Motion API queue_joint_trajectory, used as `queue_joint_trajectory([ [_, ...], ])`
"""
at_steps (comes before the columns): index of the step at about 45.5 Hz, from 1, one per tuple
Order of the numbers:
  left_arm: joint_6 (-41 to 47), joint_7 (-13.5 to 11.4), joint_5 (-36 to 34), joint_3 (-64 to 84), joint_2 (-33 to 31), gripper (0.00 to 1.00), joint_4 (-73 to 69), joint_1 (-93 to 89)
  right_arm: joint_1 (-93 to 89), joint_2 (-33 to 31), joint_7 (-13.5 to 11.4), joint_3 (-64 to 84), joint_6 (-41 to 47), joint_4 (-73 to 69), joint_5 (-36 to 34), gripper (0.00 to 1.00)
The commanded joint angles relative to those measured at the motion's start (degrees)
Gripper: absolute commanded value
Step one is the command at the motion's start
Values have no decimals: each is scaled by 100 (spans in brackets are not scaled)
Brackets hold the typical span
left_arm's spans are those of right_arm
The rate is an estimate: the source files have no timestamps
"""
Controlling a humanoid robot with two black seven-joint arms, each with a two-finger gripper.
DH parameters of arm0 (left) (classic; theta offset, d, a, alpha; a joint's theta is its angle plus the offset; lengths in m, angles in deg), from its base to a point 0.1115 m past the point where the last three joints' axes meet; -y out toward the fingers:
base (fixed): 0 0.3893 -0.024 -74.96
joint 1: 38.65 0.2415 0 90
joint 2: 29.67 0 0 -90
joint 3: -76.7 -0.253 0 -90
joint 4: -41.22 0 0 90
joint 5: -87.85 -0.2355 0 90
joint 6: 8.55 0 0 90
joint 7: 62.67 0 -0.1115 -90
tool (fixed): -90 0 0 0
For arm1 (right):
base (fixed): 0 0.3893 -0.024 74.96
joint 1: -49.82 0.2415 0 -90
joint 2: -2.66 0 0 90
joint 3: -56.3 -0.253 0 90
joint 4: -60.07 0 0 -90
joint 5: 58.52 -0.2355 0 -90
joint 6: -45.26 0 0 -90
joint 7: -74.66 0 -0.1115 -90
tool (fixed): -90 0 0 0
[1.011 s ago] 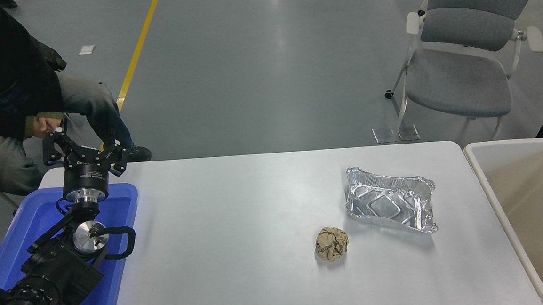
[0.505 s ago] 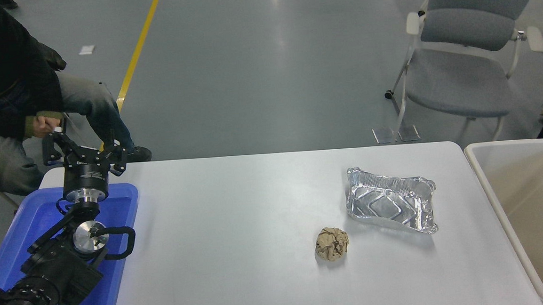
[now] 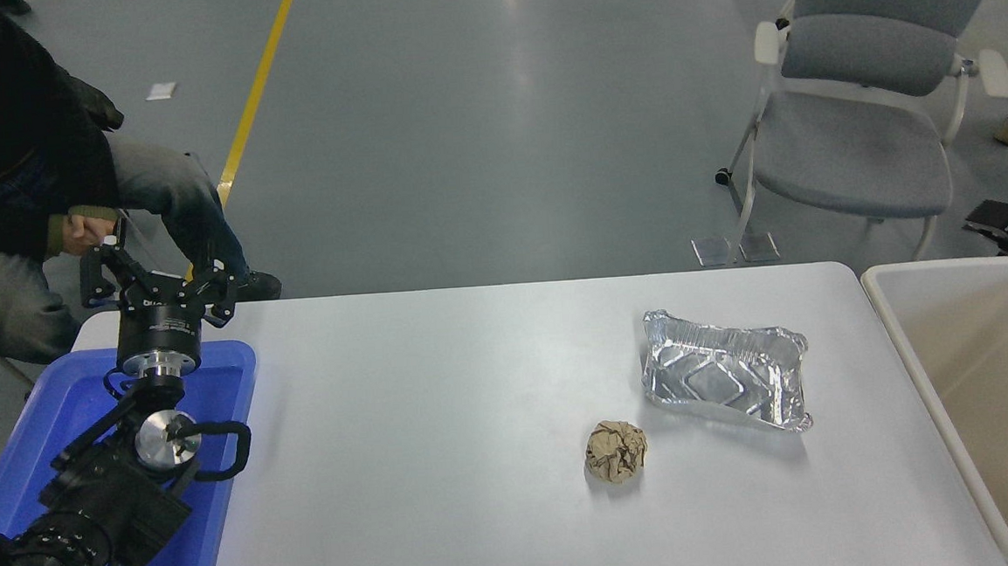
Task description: Pick up paper cup place in dustbin
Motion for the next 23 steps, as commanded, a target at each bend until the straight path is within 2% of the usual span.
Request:
queue_joint_trajectory([
  [1, -5, -1, -1, 0, -1, 99, 0, 0, 2610, 606, 10, 2550, 490, -965, 87, 100],
  [6, -5, -1, -1, 0, -1, 99, 0, 0, 3489, 1195, 72, 3122, 762, -1334, 34, 100],
  [16, 4, -1, -1, 0, 8, 99, 0, 0, 4474, 2267, 72, 3132, 1711, -1836, -9, 100],
  [23, 4, -1, -1, 0, -1, 99, 0, 0, 4826, 3076, 72, 3026, 2247, -1985, -606, 100],
])
